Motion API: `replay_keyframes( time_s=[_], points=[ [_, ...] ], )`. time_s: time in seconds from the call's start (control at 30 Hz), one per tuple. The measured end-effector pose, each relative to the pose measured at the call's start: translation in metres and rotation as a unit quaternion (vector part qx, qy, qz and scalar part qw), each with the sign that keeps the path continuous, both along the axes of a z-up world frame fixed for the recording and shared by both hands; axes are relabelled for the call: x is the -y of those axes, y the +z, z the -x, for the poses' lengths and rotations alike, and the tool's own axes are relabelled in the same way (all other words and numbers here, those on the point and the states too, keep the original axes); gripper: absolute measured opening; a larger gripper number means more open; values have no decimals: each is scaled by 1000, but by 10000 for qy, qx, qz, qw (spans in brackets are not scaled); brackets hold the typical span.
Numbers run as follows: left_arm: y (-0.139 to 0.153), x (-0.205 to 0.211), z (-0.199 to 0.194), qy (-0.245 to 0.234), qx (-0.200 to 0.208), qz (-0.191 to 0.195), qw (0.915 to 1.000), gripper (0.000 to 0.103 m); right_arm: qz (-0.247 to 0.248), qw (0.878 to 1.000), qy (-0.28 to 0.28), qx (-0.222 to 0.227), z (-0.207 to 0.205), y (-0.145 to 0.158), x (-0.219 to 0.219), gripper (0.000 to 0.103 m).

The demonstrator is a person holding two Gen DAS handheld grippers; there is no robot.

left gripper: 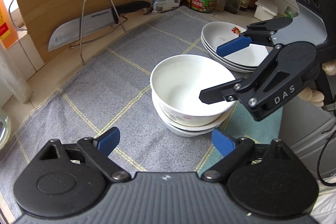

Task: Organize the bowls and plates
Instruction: 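Lower the bowl into the nested bowls and open the right gripper, then grasp the stack of three bowls from opposite sides with both grippers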

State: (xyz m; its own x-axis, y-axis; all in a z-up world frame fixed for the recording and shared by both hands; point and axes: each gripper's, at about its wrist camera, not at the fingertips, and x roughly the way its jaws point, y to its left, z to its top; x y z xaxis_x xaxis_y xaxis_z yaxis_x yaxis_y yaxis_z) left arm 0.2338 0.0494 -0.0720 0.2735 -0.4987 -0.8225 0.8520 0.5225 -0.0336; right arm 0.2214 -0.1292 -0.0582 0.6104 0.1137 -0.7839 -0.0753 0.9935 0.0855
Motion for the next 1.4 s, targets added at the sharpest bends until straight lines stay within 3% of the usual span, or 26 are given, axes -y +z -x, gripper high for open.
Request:
replay_keyframes(
  time_s=[0.37, 0.6, 0.7, 0.87, 1.1, 1.4],
  points=[
    [7, -23, 13, 647, 817, 267, 9942, 99, 310, 9993, -196, 102, 9, -3, -18, 100],
    [-3, -36, 18, 178, 708, 607, 9955, 100, 28, 9967, -687, 435, 41, -2, -12, 103],
    [-12, -29, 20, 89, 659, 497, 9966, 100, 103, 9987, -372, 347, 51, -7, -8, 103],
    [-26, -9, 30, 422, 657, 245, 9966, 100, 309, 9977, 585, 129, 51, -32, 7, 103],
    [-51, 18, 27, 787, 421, -110, 9960, 100, 590, 9791, 1943, 78, 39, -51, 21, 103],
    [-58, 34, 18, -152, 487, -302, 9982, 100, 619, 9687, 2396, -186, 11, -70, 23, 103]
  ],
)
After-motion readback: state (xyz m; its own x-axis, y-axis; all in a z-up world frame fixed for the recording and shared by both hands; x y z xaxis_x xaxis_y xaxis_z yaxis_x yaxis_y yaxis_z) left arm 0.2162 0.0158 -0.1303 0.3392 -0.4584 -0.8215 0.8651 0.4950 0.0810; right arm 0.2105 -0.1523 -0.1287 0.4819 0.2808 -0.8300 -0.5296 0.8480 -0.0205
